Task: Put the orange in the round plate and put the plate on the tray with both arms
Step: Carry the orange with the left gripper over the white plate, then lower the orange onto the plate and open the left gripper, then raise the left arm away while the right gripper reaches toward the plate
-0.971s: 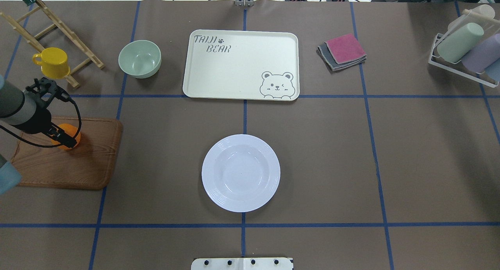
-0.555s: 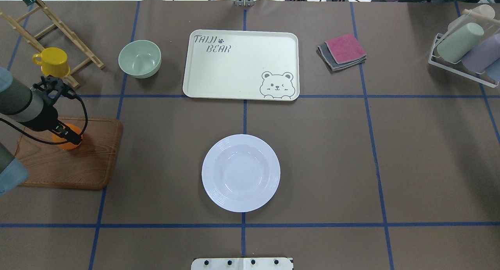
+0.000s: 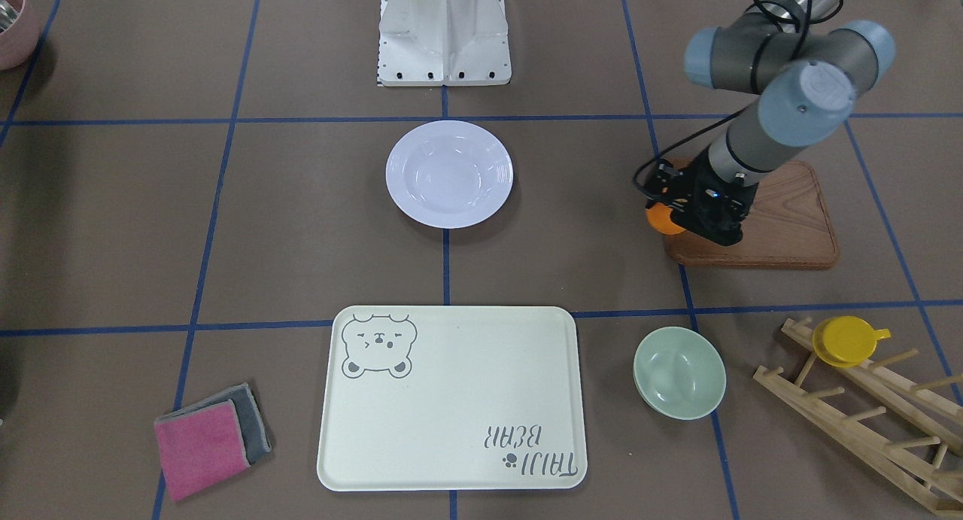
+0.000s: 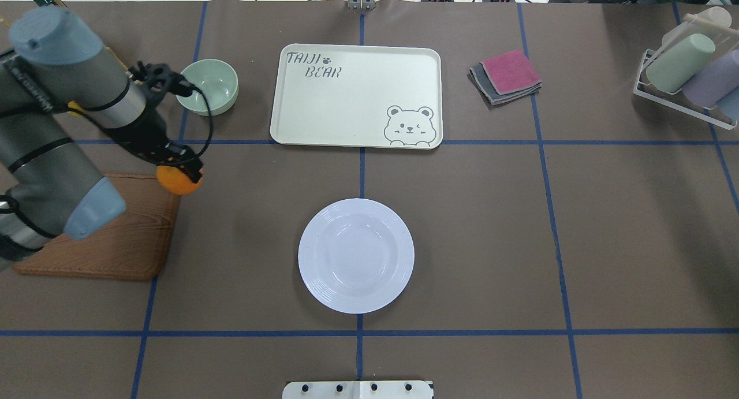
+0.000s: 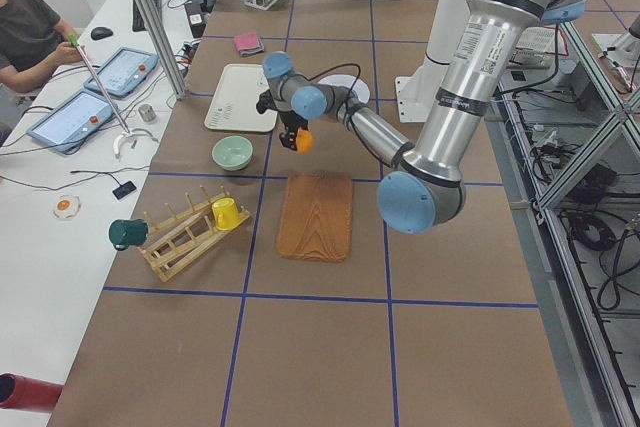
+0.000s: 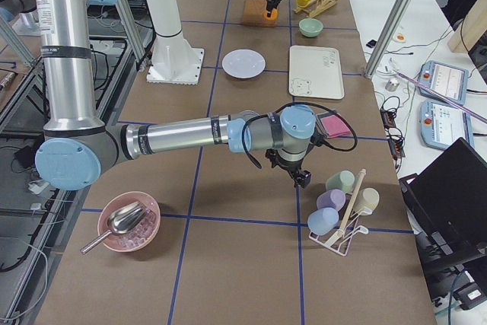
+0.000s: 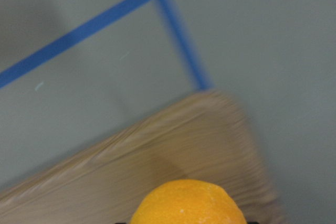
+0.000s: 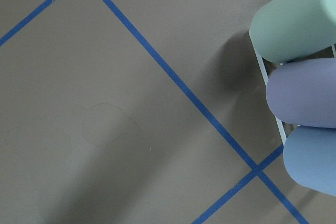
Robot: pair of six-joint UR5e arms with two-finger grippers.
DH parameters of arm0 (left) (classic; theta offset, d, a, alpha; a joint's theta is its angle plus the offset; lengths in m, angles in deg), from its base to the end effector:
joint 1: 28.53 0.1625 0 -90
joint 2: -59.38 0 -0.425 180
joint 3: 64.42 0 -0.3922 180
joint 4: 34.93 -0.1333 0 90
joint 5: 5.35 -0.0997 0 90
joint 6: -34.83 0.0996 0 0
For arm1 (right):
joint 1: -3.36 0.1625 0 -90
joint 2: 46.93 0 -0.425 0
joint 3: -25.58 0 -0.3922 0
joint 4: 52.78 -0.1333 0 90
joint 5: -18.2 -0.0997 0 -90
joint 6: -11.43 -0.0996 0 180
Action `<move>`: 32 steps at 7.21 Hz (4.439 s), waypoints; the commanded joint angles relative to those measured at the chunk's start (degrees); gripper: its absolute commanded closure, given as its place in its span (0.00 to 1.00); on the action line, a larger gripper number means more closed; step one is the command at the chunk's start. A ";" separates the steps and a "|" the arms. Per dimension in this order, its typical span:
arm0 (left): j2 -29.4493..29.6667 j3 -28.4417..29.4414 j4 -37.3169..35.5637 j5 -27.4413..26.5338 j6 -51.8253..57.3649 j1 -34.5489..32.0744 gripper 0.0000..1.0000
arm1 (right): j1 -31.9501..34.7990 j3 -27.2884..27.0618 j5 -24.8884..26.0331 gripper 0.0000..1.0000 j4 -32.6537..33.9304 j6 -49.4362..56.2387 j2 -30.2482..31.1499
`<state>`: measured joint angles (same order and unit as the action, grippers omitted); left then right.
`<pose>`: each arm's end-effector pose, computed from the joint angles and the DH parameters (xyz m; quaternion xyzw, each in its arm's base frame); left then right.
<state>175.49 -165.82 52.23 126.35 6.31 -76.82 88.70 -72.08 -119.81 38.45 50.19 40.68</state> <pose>0.3641 -0.5093 0.3098 0.0323 0.4381 0.2078 0.8740 0.0174 -0.5158 0.5692 0.1861 -0.3672 -0.3660 0.8346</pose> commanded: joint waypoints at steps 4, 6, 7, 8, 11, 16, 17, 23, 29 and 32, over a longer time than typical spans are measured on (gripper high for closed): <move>20.43 5.46 -3.40 -13.63 -22.54 21.11 1.00 | -0.27 -0.08 -0.07 0.00 0.00 -0.62 -0.34; 20.91 11.63 2.87 -16.19 -22.54 22.01 1.00 | -0.53 0.01 -0.07 0.00 0.00 -0.62 -0.34; 20.82 13.58 4.58 -16.21 -22.45 22.53 1.00 | -0.62 0.01 0.02 0.00 0.00 -0.53 -0.43; 20.47 13.86 4.60 -16.30 -22.37 22.89 1.00 | -0.79 0.10 0.02 0.00 0.00 -0.62 -0.43; 19.59 14.04 4.60 -16.30 -22.37 23.33 0.83 | -0.80 0.45 0.02 0.00 0.00 -0.53 -0.69; 19.33 13.16 9.32 -22.45 -22.63 23.95 0.00 | -1.23 0.01 -0.07 0.00 0.00 -1.67 -0.69; 16.37 9.50 10.91 -22.27 -22.54 23.60 0.01 | -2.54 -0.16 -0.07 0.00 -1.83 -4.63 -0.78; -1.40 -0.29 11.19 -11.57 -4.65 6.40 0.01 | -31.58 -5.32 6.75 0.00 -38.39 -70.56 -0.16; -8.54 1.12 11.10 -3.20 14.37 -6.73 0.01 | -71.57 -9.57 63.61 0.00 -59.48 -131.60 -7.98; -8.19 1.03 11.10 -3.29 14.11 -6.73 0.01 | -79.99 -9.57 81.13 0.00 -61.79 -146.85 -8.52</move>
<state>167.19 -164.75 63.33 123.12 20.46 -83.52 10.37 -81.60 -42.74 -22.44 -91.95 32.20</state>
